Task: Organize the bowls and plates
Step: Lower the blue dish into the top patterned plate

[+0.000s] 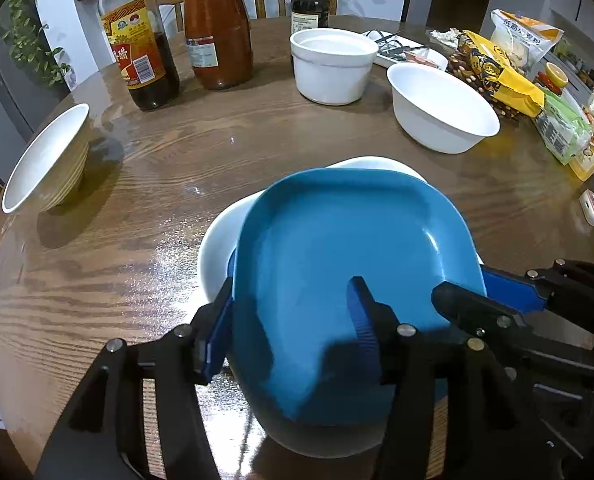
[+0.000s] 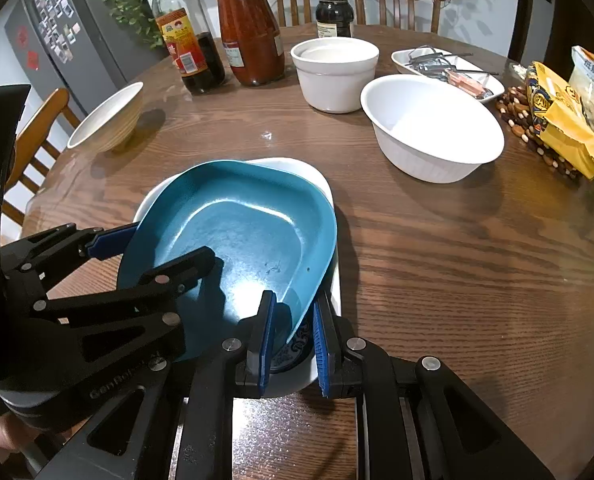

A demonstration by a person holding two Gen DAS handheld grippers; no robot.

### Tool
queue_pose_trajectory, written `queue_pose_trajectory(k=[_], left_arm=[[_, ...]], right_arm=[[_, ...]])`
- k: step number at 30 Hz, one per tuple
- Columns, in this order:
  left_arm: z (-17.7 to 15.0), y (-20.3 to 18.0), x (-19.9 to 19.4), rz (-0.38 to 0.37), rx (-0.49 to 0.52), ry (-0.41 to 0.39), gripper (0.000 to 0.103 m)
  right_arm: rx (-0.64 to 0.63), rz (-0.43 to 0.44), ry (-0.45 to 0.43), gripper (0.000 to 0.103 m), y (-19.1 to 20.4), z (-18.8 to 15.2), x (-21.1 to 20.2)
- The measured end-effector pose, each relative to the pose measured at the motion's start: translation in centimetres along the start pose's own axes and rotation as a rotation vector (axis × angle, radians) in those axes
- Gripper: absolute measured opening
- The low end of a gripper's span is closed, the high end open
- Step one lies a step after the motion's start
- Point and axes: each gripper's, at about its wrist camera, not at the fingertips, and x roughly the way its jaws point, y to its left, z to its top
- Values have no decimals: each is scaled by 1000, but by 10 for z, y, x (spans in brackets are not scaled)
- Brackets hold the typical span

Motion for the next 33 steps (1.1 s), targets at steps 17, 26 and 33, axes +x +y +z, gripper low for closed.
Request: queue_pose_trajectory(k=[17, 26, 33], left_arm=[[-1, -1, 0, -8, 14, -2, 57], [-1, -3, 0, -11, 13, 0, 61], [1, -4, 1, -7, 8, 7, 63]], right_arm=[[6, -9, -2, 18, 3, -2, -1], [32, 7, 3, 18, -1, -3, -2], [37, 10, -5, 18, -2, -3, -6]])
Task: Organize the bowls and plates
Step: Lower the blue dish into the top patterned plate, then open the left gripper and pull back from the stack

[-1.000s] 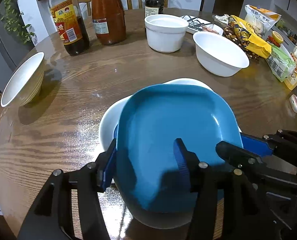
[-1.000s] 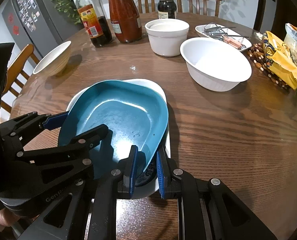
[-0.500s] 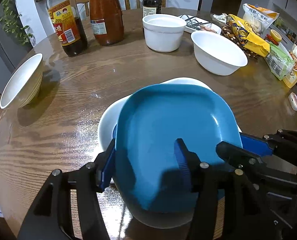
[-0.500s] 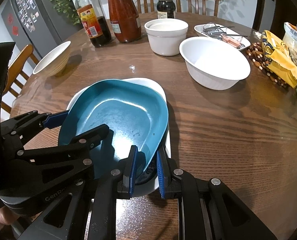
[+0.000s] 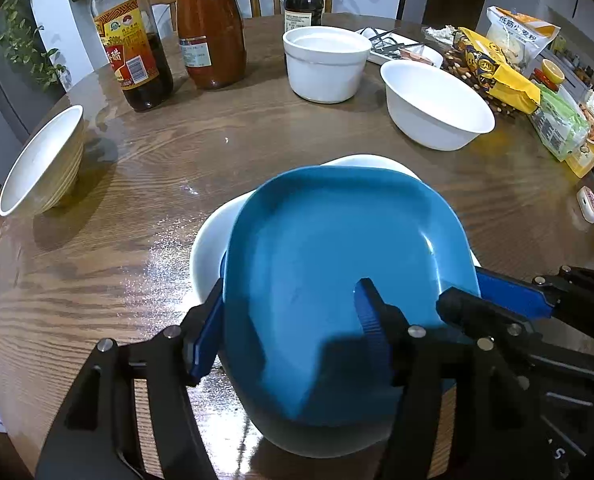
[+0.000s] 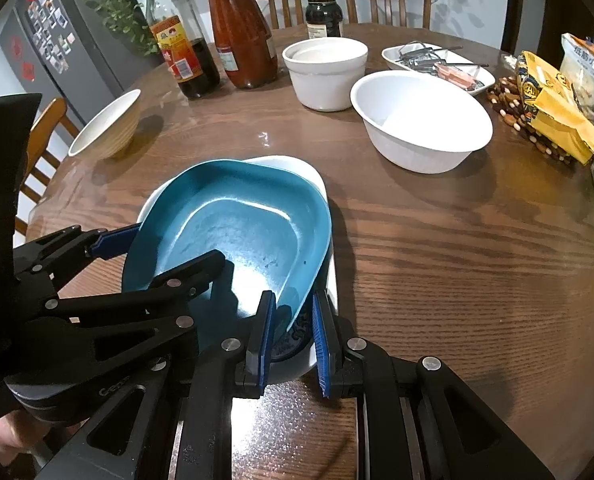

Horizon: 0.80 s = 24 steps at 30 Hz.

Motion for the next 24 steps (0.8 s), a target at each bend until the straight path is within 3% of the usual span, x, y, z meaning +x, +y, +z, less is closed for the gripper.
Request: queue_pose_trajectory(k=[17, 24], left_arm=[[4, 14, -26, 43, -49, -81, 70], [2, 17, -38, 60, -64, -104, 84]], right_arm=[[-16, -86, -63, 18, -1, 6, -18], [-25, -124, -109, 18, -4, 8, -33]])
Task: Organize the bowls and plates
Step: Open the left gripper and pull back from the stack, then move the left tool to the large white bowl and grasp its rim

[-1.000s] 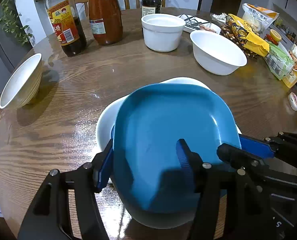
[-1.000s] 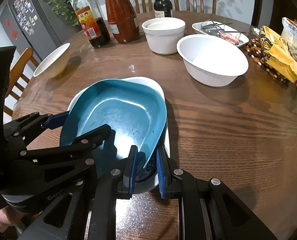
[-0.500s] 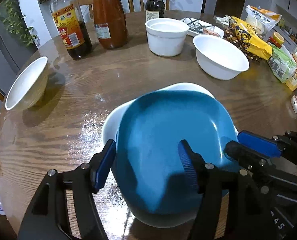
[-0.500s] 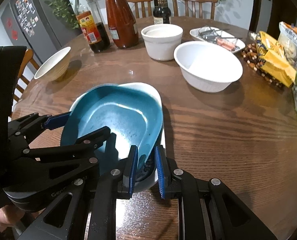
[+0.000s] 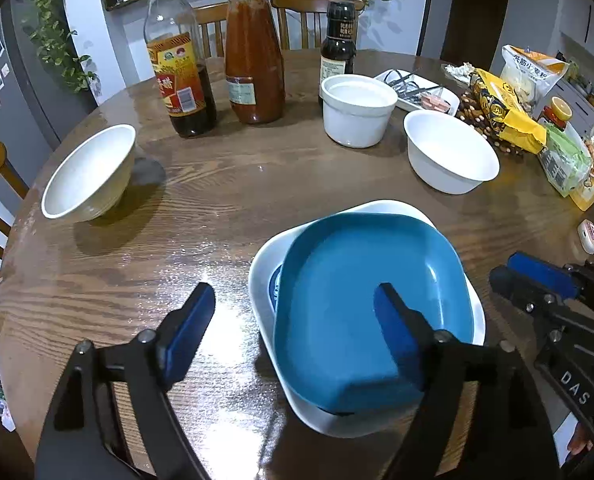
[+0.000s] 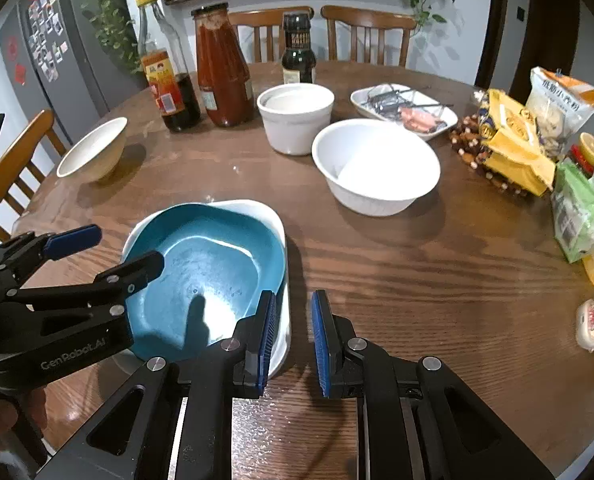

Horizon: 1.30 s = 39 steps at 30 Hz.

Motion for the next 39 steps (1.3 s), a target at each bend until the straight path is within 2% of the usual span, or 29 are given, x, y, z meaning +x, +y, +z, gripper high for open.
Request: queue_pose_trajectory(k=[3, 8, 9, 15, 39], left_arm=[[0, 1, -4, -1, -9, -4, 87], [-2, 6, -11, 12, -27, -15, 96], [-2, 7, -12, 15, -30, -17, 97], [-4, 23, -20, 35, -75, -24, 102], [-21, 124, -31, 119, -292, -17, 102]], right_arm=[[-3, -11, -9, 21, 0, 1, -4], [9, -5, -34, 54, 2, 5, -10], [6, -5, -41, 56, 3, 5, -12], [-13, 14, -56, 57, 11, 9, -15], [-82, 57, -64, 57, 55, 24, -15]])
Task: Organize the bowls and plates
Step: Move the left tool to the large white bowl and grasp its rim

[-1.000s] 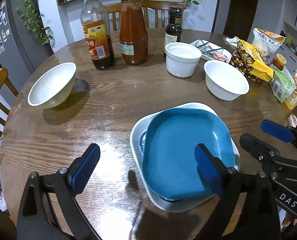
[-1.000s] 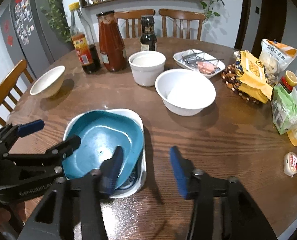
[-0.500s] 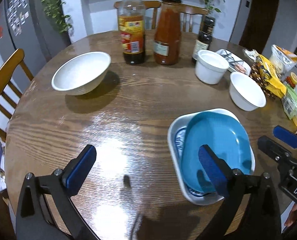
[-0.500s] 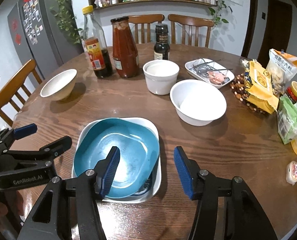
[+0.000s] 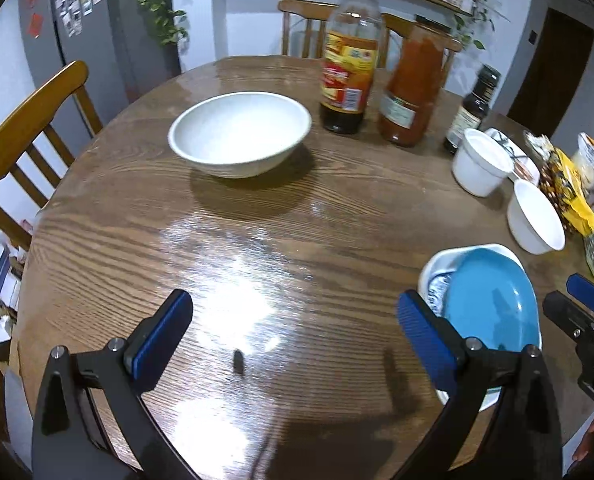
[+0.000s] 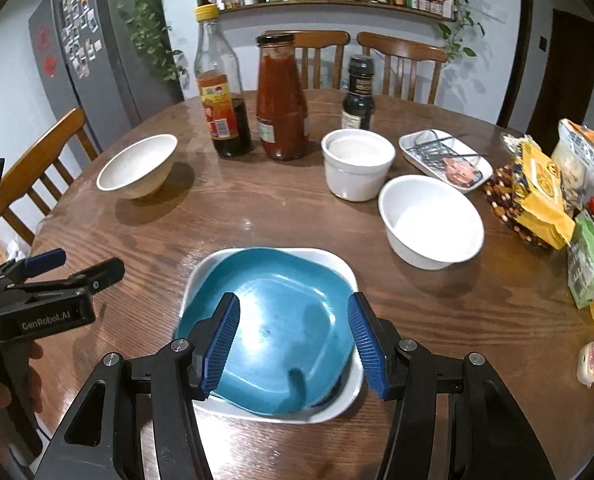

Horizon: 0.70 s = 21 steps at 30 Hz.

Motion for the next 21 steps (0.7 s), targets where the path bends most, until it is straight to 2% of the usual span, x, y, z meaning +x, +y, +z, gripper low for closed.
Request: queue_pose_trajectory(k=[10, 21], left_arm=[[16, 52, 4, 37, -64, -11, 102], [66, 97, 31, 43, -143, -20, 102]], right_arm=[[-46, 55, 15, 57, 40, 16, 15], [-10, 214, 62, 57, 93, 54, 53]])
